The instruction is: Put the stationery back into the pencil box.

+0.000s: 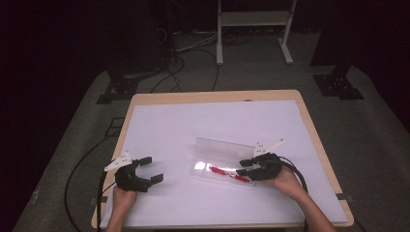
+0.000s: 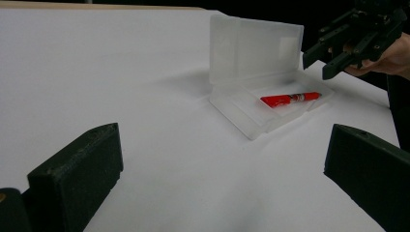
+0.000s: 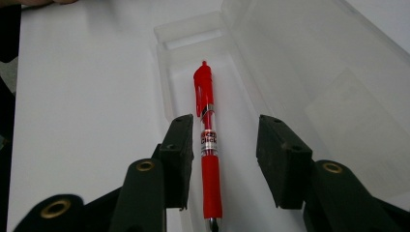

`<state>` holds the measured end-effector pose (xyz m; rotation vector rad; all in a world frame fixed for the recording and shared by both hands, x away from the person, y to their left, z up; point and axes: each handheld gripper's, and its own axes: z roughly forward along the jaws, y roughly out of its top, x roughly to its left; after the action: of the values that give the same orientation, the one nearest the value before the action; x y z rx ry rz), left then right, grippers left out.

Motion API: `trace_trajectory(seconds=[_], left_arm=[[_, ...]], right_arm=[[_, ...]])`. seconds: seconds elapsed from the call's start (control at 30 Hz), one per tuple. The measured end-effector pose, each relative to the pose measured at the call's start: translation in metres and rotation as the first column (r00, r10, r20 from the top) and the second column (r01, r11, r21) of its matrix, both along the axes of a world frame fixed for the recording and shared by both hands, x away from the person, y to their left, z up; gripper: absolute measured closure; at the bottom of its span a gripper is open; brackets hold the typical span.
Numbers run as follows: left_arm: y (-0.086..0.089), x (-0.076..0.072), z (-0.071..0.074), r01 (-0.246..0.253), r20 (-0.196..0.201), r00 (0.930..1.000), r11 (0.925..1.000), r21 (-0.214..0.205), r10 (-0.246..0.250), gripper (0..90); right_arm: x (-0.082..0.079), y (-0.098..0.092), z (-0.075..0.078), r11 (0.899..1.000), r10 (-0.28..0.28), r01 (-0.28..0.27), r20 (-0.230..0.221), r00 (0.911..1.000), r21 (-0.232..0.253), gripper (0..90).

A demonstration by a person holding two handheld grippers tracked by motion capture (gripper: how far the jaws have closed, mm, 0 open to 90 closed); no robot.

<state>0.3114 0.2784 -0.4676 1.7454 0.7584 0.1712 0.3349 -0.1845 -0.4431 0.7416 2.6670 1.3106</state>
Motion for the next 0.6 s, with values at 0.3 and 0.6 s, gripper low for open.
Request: trace_trajectory(seconds=[0.3, 0.6], left_arm=[[0.0, 0.0, 0.0, 0.003, 0.004, 1.0, 1.0, 0.005, -0.003, 0.0], [0.0, 0.0, 0.0, 0.001, 0.002, 1.0, 1.0, 0.004, -0.001, 0.0]], right_arm=[[-0.006, -0.013, -0.001, 1.0, -0.009, 0.009, -0.011, 0.9999, 0.007, 52.4], [-0.012, -0.024, 0.003, 1.0, -0.023, 0.023, -0.014, 0.9997, 0.015, 51.9]])
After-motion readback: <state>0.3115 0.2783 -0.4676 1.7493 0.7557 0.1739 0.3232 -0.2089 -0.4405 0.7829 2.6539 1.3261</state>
